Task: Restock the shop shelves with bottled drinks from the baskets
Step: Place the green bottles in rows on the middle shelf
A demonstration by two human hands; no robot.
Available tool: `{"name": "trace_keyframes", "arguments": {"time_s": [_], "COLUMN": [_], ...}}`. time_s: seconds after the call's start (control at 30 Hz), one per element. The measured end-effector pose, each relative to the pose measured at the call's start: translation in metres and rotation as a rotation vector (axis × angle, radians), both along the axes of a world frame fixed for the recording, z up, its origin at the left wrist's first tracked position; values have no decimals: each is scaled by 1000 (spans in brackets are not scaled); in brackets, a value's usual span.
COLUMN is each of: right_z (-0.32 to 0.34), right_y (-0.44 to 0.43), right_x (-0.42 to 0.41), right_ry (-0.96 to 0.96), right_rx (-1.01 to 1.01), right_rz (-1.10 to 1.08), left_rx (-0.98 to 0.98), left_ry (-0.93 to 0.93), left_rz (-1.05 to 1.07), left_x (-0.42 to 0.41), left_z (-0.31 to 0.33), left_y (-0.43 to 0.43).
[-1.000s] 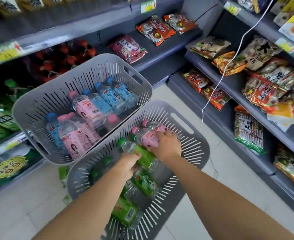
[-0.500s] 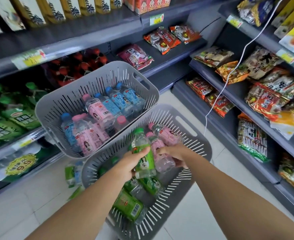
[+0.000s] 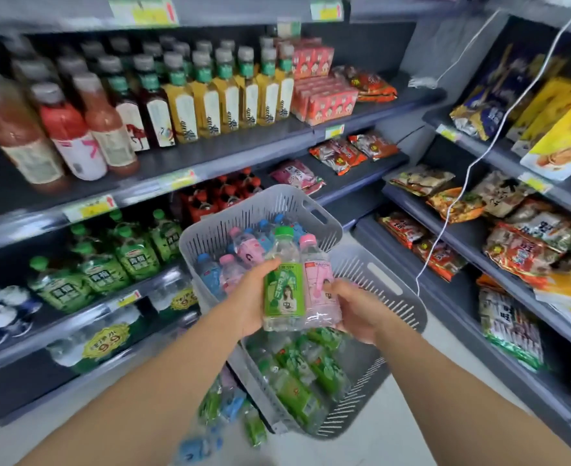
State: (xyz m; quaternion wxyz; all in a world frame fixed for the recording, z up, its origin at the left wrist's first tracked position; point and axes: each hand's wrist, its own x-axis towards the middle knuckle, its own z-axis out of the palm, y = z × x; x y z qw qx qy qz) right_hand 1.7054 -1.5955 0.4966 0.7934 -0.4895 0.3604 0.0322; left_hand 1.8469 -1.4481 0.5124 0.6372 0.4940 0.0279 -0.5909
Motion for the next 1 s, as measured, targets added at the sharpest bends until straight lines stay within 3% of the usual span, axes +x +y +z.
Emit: {"name": "trace_keyframes", "arguments": {"time_s": [0.3,0.53,1.0], "right_z": [75,120,199], "right_y": [116,214,325], "right_x": [84,143,259], "right_ry": [-182,-284,-471], "right_rx": [-171,-259,-343], "right_rz": [119,233,430], "left_rx": [-39,51,48], "left_ry": [-296,-524,-699], "left_rz": [169,328,733], "left_x": [49,85,134], "left_z": [72,117,191], "left_y": [143,252,375]}}
